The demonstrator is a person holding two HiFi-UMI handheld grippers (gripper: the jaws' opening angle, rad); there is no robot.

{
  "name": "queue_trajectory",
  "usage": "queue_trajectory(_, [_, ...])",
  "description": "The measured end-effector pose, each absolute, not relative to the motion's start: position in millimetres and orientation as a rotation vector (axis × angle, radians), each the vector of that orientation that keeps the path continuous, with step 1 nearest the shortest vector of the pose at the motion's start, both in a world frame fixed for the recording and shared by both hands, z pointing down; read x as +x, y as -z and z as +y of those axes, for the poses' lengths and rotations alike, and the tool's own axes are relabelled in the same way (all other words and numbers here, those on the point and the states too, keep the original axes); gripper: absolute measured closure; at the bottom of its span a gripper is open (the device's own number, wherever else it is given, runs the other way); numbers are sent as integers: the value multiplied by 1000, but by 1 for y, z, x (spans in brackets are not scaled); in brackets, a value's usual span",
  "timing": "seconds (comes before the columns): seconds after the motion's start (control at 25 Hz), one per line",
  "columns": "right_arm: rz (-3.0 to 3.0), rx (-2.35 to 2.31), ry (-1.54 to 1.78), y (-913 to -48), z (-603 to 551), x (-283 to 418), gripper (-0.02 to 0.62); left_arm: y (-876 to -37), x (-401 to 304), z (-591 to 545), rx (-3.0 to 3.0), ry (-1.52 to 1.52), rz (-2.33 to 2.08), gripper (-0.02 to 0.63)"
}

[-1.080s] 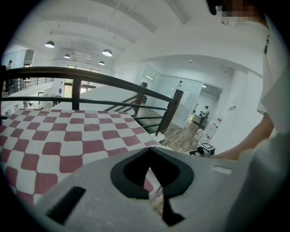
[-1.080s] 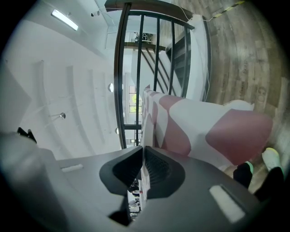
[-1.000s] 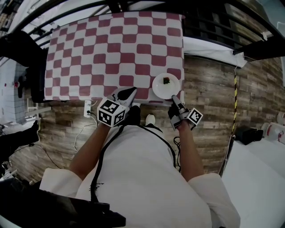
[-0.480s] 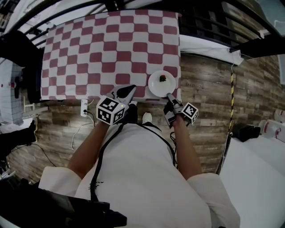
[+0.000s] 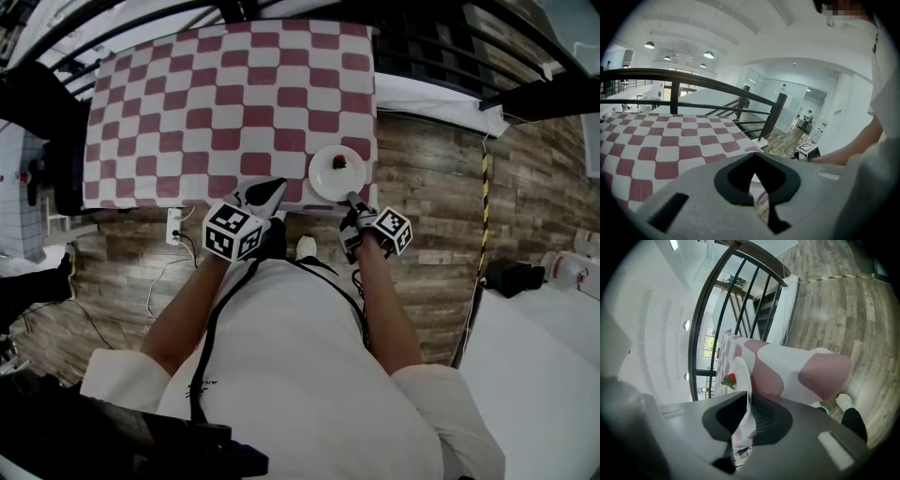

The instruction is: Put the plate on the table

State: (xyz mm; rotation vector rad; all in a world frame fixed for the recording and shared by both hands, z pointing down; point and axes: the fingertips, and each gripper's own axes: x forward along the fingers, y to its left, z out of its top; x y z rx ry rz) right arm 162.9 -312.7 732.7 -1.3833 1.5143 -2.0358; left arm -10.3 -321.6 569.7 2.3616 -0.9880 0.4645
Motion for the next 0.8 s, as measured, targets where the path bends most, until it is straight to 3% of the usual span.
queue_trajectory(0.8, [1593,-1555,2067,-732,-310,159,528,-569,-13,-311,2369,-450,-991,598])
